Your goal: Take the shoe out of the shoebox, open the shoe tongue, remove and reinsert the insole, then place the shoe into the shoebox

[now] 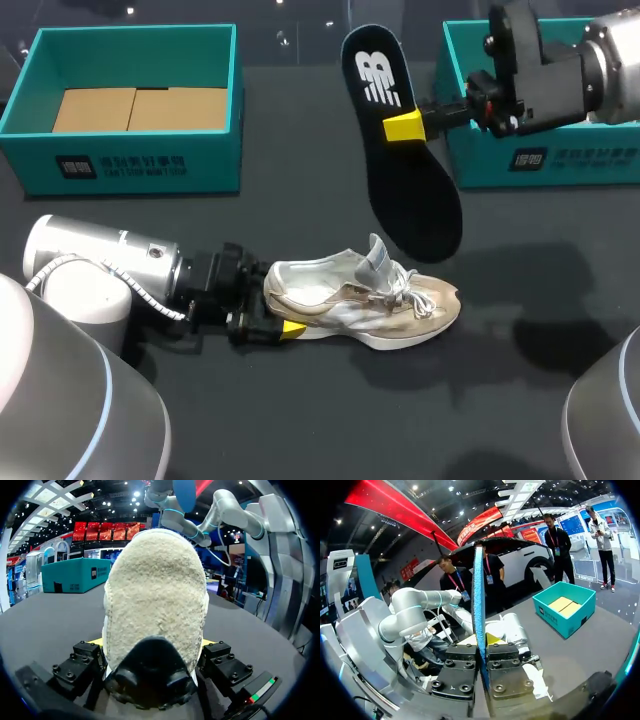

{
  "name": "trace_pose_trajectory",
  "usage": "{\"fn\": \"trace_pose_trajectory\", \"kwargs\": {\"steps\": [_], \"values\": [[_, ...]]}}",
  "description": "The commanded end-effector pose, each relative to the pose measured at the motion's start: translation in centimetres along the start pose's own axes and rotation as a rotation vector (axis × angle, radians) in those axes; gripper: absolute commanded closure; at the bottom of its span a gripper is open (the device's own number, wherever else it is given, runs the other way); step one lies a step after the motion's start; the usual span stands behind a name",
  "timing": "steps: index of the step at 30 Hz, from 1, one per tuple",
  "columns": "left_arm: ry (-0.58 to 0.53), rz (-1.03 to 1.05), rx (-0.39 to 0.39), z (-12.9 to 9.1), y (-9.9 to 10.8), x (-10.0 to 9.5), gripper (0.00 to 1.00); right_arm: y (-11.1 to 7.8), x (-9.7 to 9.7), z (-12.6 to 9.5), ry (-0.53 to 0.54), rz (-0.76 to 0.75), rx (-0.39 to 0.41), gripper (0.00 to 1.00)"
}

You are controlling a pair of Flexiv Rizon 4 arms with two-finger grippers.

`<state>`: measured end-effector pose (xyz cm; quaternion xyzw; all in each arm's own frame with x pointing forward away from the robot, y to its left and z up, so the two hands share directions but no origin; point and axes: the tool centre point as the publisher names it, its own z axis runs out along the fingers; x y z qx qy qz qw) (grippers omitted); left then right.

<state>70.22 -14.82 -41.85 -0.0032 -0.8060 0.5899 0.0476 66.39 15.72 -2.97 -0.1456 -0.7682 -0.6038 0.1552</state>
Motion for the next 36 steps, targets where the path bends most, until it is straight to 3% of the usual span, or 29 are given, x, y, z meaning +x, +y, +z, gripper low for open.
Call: {"fn": "trace_pose_trajectory", "kwargs": {"steps": [1, 18, 30, 36], "values": [[-0.003, 0.0, 0.0, -0.1, 0.3, 0.2, 1.0, -1.8, 3.3, -3.1, -0.103, 0.008, -0.034, 1.0], [-0.003, 0.0, 0.0, -0.1, 0.3, 0.2, 1.0, -3.8, 5.8, -3.7, -0.162, 0.029, -0.112, 1.0], [-0.003, 0.0, 0.0, -0.1, 0.3, 0.2, 1.0, -3.8, 5.8, -3.7, -0.162, 0.029, -0.112, 1.0], [-0.003, 0.0, 0.0, -0.1, 0.3, 0.2, 1.0, -4.6, 6.1, -4.2, -0.174, 0.026, -0.15, 1.0]]}}
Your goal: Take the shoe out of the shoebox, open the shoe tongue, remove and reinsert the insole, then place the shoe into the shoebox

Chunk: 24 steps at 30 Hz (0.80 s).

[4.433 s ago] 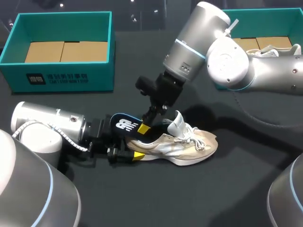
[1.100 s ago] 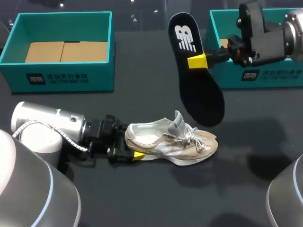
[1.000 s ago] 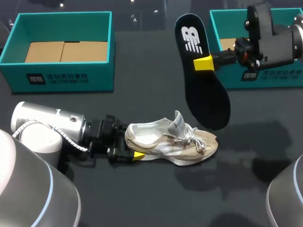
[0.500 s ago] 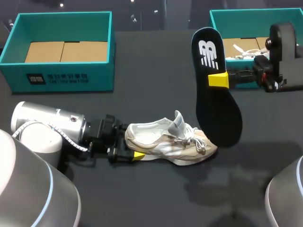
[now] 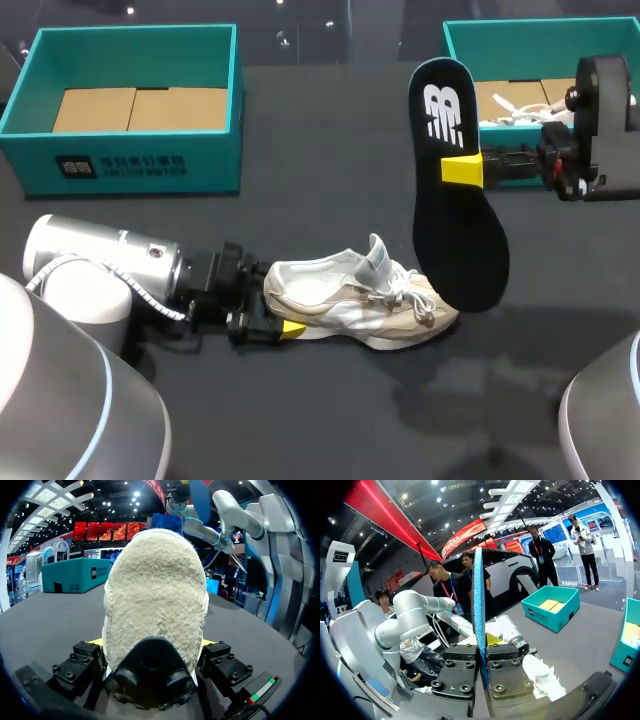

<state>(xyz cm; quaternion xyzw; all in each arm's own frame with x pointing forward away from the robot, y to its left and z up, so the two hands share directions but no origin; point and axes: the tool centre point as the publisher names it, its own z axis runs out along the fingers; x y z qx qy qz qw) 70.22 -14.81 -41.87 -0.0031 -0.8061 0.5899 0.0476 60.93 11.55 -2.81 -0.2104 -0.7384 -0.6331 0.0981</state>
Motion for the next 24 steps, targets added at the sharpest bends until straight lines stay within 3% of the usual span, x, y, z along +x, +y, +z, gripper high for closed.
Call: {"fn": "trace_pose_trajectory", "kwargs": {"steps": [1, 8, 24], "values": [[-0.003, 0.0, 0.0, -0.1, 0.2, 0.2, 1.0, -1.6, 1.0, -0.9, -0.026, -0.004, -0.034, 1.0], [-0.003, 0.0, 0.0, -0.1, 0.2, 0.2, 1.0, -1.1, -0.2, -0.6, -0.029, -0.021, -0.024, 1.0], [-0.003, 0.0, 0.0, -0.1, 0.2, 0.2, 1.0, -1.2, -1.9, 0.1, 0.105, -0.03, -0.041, 1.0]]}}
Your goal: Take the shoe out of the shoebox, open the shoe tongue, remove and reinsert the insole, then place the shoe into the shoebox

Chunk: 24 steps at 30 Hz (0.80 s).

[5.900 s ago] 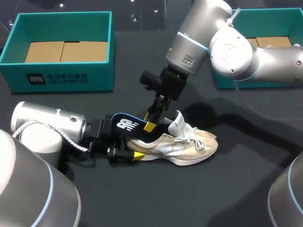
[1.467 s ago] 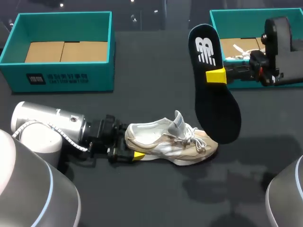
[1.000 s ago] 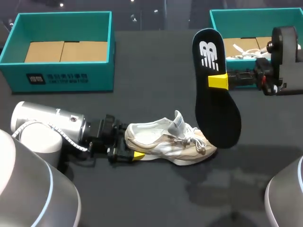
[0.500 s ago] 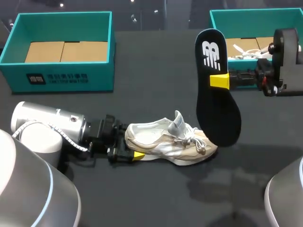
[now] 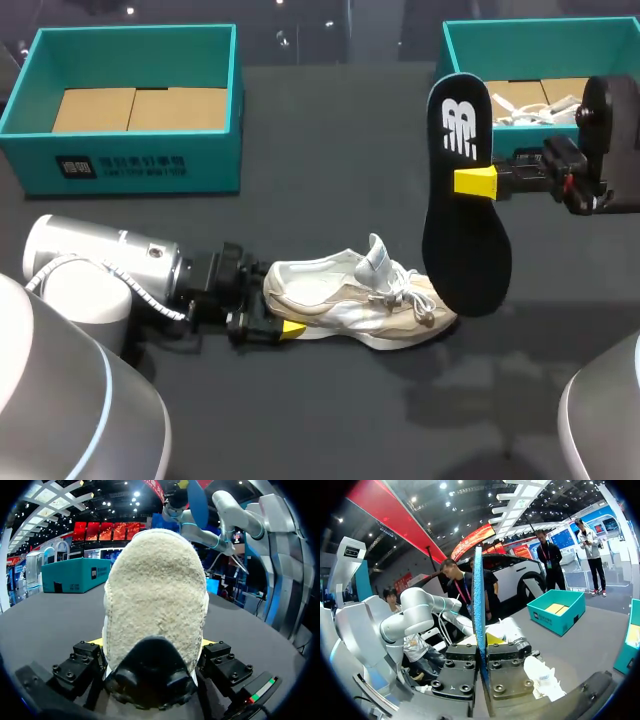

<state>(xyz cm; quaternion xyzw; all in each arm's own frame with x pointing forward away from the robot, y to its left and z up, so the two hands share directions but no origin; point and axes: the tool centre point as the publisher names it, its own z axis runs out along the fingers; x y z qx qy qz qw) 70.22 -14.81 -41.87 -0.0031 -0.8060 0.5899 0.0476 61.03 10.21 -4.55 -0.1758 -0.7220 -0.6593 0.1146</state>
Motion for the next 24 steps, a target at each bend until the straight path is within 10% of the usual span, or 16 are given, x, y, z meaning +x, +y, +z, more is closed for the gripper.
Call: {"fn": "trace_pose_trajectory", "kwargs": {"steps": [1, 19, 20, 21, 24], "values": [[-0.003, 0.0, 0.0, -0.1, 0.2, 0.2, 1.0, 0.4, -0.9, 1.1, 0.024, -0.001, 0.005, 1.0], [0.003, 0.013, -0.016, -0.4, -0.1, 0.2, 0.98, -0.3, -1.1, 1.9, 0.034, 0.018, -0.016, 1.0], [0.006, 0.009, -0.018, -0.5, -0.1, 0.2, 0.78, -0.3, -1.1, 1.9, 0.034, 0.018, -0.016, 1.0], [0.004, 0.006, -0.025, -0.7, -0.2, 0.3, 0.14, -0.3, -1.1, 1.9, 0.034, 0.018, -0.016, 1.0], [0.007, -0.005, -0.039, -1.2, -0.3, 0.4, 0.0, -0.3, -1.1, 1.9, 0.034, 0.018, -0.016, 1.0]]}}
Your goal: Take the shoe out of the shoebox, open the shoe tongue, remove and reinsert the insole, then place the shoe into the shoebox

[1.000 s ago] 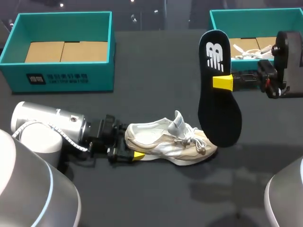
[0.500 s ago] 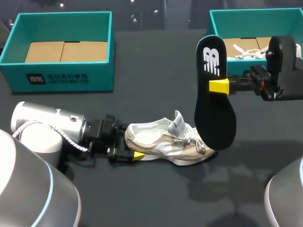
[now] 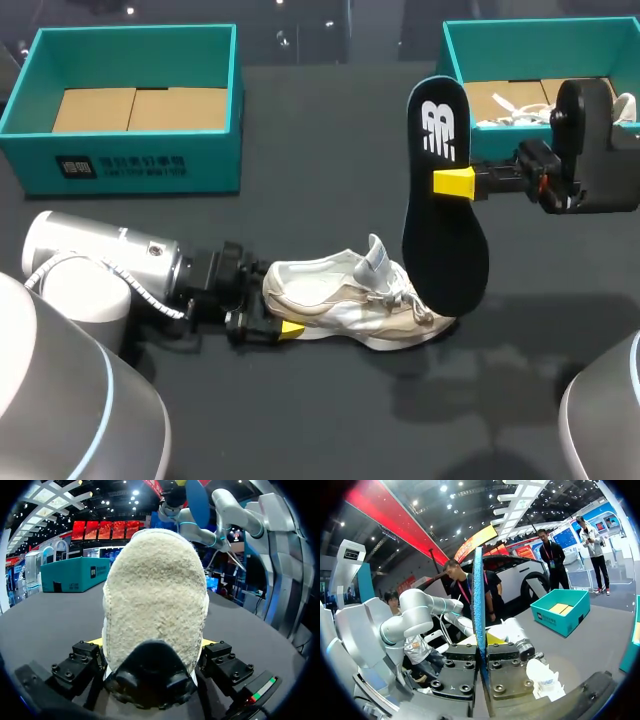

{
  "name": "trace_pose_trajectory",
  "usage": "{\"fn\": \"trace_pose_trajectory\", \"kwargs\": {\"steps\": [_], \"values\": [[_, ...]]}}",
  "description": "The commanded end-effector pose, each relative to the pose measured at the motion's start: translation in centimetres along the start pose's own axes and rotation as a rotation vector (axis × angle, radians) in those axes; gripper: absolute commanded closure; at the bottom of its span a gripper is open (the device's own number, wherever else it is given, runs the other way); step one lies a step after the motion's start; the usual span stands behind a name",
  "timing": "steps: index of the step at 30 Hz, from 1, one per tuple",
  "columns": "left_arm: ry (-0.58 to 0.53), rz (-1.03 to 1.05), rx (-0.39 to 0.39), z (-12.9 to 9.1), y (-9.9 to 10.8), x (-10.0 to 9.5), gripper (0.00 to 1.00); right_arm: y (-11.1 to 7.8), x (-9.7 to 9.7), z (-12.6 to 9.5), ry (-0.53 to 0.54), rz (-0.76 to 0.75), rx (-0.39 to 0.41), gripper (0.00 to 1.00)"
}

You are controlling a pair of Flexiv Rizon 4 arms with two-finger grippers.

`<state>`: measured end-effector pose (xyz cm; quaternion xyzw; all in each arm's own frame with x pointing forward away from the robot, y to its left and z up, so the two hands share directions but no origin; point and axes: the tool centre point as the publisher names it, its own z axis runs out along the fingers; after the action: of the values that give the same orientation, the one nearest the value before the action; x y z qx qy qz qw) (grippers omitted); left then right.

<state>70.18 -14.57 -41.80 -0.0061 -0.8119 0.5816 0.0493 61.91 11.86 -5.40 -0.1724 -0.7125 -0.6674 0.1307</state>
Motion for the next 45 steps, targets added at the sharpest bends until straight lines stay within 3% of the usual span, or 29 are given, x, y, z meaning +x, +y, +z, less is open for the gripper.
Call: {"fn": "trace_pose_trajectory", "kwargs": {"steps": [1, 8, 15, 17, 20, 36, 45], "values": [[0.004, -0.015, -0.023, -1.1, -0.3, 0.4, 0.0, 0.1, -0.2, 0.2, 0.001, 0.001, 0.002, 1.0], [0.02, -0.033, -0.089, -2.5, -0.2, 0.6, 0.0, 0.1, -0.2, 0.2, 0.001, 0.001, 0.002, 1.0], [0.008, -0.062, -0.267, -4.6, -0.1, 0.7, 0.0, 0.1, -0.2, 0.2, 0.001, 0.001, 0.002, 1.0], [0.006, -0.092, -0.356, -5.4, -0.4, 0.7, 0.0, 0.1, -0.2, 0.2, 0.001, 0.001, 0.002, 1.0], [0.019, 0.019, -0.658, -6.8, -1.6, 1.4, 0.0, 0.1, -0.2, 0.2, 0.001, 0.001, 0.002, 1.0], [0.019, 0.019, -0.658, -6.8, -1.6, 1.4, 0.0, 0.1, -0.2, 0.2, 0.001, 0.001, 0.002, 1.0], [0.033, -0.046, -0.825, -7.9, -2.1, 1.8, 0.0, 0.1, -0.2, 0.2, 0.001, 0.001, 0.002, 1.0]]}}
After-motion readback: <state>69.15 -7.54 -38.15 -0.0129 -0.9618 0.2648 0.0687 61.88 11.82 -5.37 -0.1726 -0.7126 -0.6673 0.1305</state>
